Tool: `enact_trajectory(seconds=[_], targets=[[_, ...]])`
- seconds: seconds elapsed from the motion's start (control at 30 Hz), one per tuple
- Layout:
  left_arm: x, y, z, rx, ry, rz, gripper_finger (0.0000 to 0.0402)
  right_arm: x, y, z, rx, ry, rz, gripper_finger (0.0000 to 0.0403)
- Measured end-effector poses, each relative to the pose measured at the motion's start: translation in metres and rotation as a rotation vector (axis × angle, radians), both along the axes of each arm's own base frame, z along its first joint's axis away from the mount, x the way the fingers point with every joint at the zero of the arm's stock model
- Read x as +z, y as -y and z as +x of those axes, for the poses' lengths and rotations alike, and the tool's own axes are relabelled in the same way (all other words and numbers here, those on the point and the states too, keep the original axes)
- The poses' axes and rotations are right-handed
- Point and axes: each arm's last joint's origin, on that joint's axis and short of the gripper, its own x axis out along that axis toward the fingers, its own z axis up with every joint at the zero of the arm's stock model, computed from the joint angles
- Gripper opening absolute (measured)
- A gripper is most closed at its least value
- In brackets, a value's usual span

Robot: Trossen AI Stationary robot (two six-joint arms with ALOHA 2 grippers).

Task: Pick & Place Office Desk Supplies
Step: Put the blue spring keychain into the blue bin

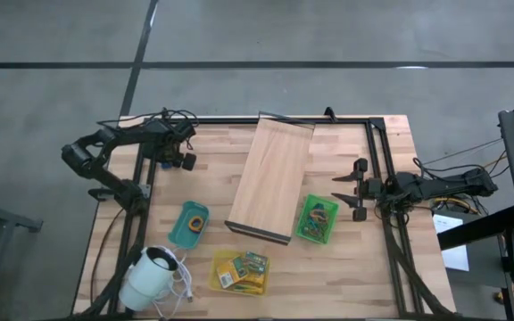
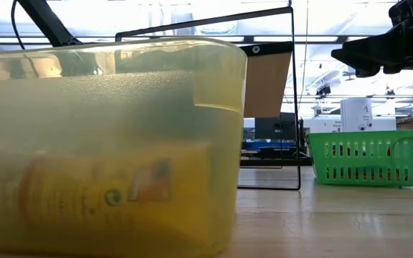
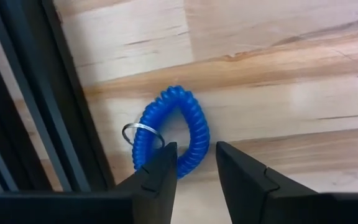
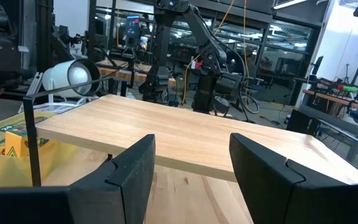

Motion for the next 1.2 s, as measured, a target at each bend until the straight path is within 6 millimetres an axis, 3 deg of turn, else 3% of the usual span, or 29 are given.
enact_trajectory(seconds=[0.5, 0.83, 1.2], targets=[[0.0000, 0.0038, 0.0040, 0.002, 0.092, -0.080, 0.0114, 0.0000, 0.0000, 0.0000, 0.000, 0.000, 0.000, 0.0206], [0.0003, 0.0045, 0.0048, 0.100, 0.111, -0.080, 0.0009, 0.0000, 0.0000, 0.0000, 0.000, 0.000, 0.000, 0.0206], [0.0006, 0.0054, 0.0049, 0.106, 0.125, -0.103, 0.0033, 0.0000, 0.0000, 0.0000, 0.000, 0.000, 0.000, 0.0206]])
